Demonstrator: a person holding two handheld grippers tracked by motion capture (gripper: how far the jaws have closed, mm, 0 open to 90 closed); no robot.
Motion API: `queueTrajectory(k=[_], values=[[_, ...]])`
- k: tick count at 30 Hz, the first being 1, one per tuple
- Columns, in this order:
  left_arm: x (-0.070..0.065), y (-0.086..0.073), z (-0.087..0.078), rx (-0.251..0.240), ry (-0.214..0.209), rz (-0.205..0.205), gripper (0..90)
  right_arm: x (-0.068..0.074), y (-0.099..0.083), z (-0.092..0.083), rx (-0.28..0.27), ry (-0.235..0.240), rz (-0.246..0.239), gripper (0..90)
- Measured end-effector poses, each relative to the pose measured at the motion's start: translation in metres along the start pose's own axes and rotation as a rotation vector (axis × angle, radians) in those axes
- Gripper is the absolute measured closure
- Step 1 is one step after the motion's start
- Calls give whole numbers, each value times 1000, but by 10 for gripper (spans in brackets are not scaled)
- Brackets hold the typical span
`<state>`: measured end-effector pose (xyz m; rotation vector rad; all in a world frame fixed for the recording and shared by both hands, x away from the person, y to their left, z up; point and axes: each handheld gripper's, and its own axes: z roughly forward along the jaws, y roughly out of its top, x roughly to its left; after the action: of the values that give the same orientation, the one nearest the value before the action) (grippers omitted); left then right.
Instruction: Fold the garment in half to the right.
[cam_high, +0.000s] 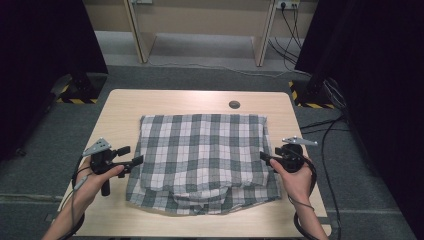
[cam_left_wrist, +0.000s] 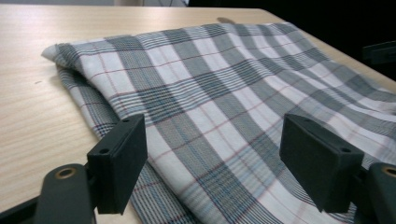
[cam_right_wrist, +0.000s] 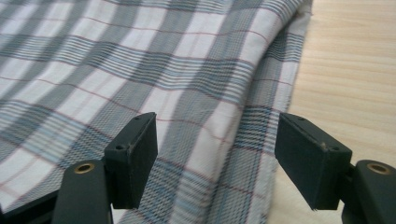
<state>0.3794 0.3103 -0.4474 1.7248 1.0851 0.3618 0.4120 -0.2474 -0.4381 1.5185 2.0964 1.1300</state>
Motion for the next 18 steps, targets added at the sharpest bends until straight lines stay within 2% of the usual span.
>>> queueTrajectory(k=[6, 10, 16, 18], values=[[13, 6, 28, 95, 83, 14, 210, -8, 2, 17, 72, -56, 11, 298], [16, 7, 40, 137, 96, 10, 207, -8, 4, 27, 115, -76, 4, 294], [22, 8, 57, 211, 151, 6, 193, -8, 12, 41, 150, -106, -1, 301], [24, 7, 61, 222, 161, 3, 192, -7, 13, 45, 167, -111, -19, 315]])
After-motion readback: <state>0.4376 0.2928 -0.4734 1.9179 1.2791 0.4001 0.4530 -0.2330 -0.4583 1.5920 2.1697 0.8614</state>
